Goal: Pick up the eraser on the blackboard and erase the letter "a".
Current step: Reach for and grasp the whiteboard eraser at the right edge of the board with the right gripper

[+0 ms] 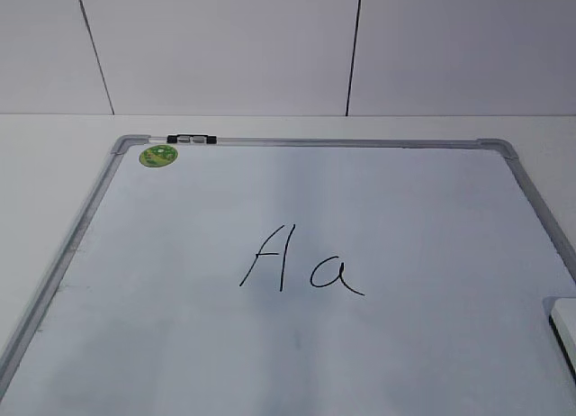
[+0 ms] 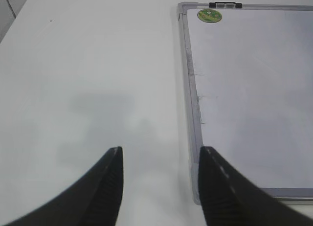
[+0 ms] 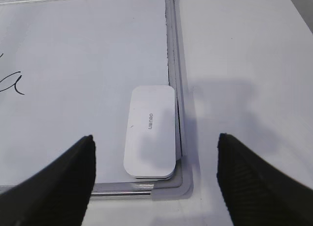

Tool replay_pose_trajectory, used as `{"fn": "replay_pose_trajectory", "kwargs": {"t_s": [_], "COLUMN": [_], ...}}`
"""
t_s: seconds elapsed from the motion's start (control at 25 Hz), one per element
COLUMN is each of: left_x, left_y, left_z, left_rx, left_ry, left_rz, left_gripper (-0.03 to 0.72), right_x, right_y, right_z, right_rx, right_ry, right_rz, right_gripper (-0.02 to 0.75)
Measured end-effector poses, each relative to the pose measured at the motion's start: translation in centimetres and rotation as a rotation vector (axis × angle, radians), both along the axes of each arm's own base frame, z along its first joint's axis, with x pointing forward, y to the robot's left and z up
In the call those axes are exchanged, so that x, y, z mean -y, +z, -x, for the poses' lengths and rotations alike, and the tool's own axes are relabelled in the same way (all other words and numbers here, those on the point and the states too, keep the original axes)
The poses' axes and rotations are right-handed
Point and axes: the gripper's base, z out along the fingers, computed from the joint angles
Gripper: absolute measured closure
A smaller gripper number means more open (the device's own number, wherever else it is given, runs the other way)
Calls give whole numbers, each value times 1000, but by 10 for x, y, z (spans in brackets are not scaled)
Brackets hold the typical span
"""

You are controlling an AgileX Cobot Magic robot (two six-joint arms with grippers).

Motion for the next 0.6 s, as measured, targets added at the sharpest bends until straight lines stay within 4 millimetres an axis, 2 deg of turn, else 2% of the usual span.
{"fn": "replay_pose_trajectory", "kwargs": {"t_s": [0.6], "left_x": [0], "left_y": [0], "left_z": [0], "left_rx": [0], "left_ry": [0], "left_rz": [0], "left_gripper": [317], "right_x": [0], "right_y": [0], "right_z": [0], "right_rx": [0], "right_ry": [0], "right_rz": [0], "right_gripper": [146]}}
